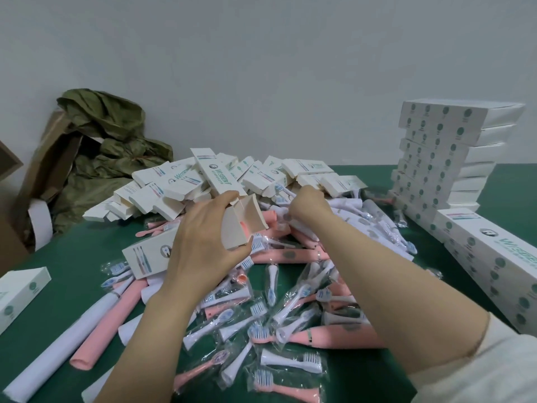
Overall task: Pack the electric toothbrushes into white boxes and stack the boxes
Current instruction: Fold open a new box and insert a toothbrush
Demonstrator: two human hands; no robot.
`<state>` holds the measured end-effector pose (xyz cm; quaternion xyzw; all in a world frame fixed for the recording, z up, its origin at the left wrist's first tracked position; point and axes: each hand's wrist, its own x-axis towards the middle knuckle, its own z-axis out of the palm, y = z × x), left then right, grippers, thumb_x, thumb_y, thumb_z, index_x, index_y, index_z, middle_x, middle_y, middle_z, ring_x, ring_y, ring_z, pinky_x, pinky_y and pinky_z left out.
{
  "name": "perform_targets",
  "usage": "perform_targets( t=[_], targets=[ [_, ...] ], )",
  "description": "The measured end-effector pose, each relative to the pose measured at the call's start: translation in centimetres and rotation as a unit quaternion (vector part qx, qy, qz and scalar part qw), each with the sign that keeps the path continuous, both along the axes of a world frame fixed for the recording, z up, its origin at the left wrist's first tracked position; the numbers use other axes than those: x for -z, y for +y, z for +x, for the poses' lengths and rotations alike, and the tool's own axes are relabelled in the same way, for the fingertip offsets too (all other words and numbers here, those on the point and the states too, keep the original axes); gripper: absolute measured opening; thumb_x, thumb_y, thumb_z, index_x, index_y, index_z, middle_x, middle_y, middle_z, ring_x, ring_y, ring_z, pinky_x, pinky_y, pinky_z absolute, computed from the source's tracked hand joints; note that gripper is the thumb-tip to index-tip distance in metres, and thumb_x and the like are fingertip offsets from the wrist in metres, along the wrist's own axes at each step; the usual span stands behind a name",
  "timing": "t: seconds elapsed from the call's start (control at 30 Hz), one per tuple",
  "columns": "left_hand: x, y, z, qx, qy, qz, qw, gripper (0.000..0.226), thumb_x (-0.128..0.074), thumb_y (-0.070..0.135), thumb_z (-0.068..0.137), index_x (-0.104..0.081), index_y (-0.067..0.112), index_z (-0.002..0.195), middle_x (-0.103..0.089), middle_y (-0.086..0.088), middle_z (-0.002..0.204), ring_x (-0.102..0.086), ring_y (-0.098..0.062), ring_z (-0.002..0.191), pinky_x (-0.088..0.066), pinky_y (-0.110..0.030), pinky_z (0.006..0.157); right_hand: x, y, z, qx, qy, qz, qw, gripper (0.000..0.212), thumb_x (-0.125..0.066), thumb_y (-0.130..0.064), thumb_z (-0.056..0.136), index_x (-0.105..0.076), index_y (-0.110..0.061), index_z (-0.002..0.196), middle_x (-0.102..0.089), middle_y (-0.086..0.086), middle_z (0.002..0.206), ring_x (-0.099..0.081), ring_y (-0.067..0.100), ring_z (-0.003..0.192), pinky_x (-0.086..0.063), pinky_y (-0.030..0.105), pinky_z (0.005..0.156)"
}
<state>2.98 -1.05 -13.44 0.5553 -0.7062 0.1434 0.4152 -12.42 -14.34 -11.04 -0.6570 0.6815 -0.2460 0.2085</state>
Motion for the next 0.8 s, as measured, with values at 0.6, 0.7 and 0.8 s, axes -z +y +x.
perform_targets(
  t=[0.6, 0.7, 0.8],
  targets=[
    [0.9, -0.3, 0.0, 0.003, 0.011, 0.026, 1.0, 0.074, -0.082, 0.025, 0.065, -0.049, 0.017, 0.131, -0.058, -0.002, 0.119, -0.047, -0.02, 0.112, -0.028, -0.022, 0.089, -1.1, 11.1, -2.7, -0.315, -0.539, 0.171, 0.762, 0.015, -0.065, -0.011, 0.086, -0.071, -0.002, 0.097, -0.061, 0.001, 0.068, -0.049, 0.007, 0.051, -0.043, 0.014, 0.044],
    [0.8, -0.3, 0.2, 0.009, 0.02, 0.016, 1.0, 0.07, -0.079, 0.022, 0.066, -0.05, 0.017, 0.13, -0.058, -0.002, 0.117, -0.047, -0.019, 0.111, -0.027, -0.019, 0.088, -0.6, 11.4, -1.6, -0.252, -0.468, 0.096, 0.842, 0.011, -0.065, -0.006, 0.086, -0.074, 0.0, 0.085, -0.067, 0.012, 0.067, -0.056, 0.014, 0.053, -0.049, 0.016, 0.05],
    [0.7, -0.1, 0.3, 0.015, 0.022, 0.006, 1.0, 0.07, -0.078, 0.027, 0.067, -0.049, 0.016, 0.131, -0.059, -0.002, 0.119, -0.046, -0.016, 0.111, -0.031, -0.023, 0.092, -0.5, 11.5, -1.0, -0.192, -0.457, 0.012, 0.868, 0.01, -0.066, -0.006, 0.085, -0.075, -0.007, 0.083, -0.071, 0.01, 0.076, -0.063, 0.007, 0.058, -0.051, 0.015, 0.05]
  ],
)
